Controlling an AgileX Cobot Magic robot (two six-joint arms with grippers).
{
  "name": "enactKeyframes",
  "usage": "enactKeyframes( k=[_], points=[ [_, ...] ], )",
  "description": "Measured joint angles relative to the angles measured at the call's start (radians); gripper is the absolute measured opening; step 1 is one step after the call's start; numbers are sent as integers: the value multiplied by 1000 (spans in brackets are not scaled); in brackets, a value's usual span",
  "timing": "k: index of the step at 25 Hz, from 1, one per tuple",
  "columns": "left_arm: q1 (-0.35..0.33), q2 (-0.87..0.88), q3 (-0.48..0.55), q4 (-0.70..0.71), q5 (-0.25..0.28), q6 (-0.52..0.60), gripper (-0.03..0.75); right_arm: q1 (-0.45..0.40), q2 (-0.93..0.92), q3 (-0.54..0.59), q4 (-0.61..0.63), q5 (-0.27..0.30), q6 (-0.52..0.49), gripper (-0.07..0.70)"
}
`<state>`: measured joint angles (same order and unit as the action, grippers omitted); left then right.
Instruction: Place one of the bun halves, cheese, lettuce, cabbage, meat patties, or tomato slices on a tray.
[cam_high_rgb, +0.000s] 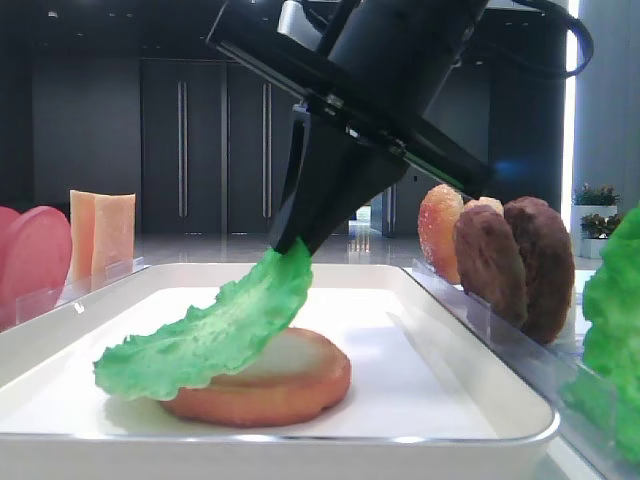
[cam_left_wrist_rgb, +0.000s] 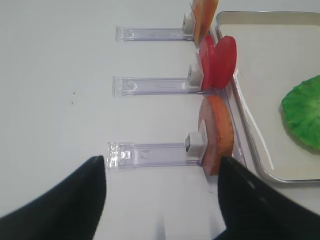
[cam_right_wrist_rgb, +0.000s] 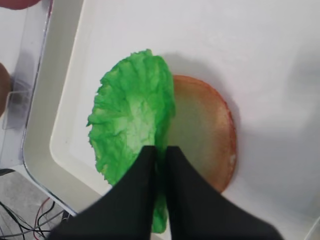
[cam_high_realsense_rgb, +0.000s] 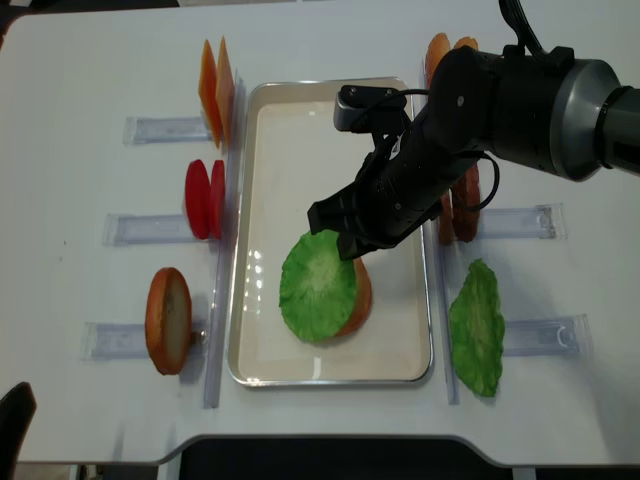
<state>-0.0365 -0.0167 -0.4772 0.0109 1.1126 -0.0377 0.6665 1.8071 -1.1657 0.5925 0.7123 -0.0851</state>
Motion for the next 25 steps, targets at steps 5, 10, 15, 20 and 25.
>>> enactKeyframes(
  k=[5, 10, 15, 20, 25],
  points=[
    [0, 0, 0, 0, 0, 0, 534, 0, 0, 0, -28, 4, 0, 174],
    [0, 0, 0, 0, 0, 0, 534, 0, 0, 0, -57, 5, 22, 367],
    [0, 0, 0, 0, 0, 0, 534, 0, 0, 0, -161, 11, 130, 429],
    [0, 0, 0, 0, 0, 0, 534, 0, -4, -23, -297, 72, 257, 446],
    [0, 0, 0, 0, 0, 0, 534, 0, -42, -96, -411, 168, 343, 448]
  ],
)
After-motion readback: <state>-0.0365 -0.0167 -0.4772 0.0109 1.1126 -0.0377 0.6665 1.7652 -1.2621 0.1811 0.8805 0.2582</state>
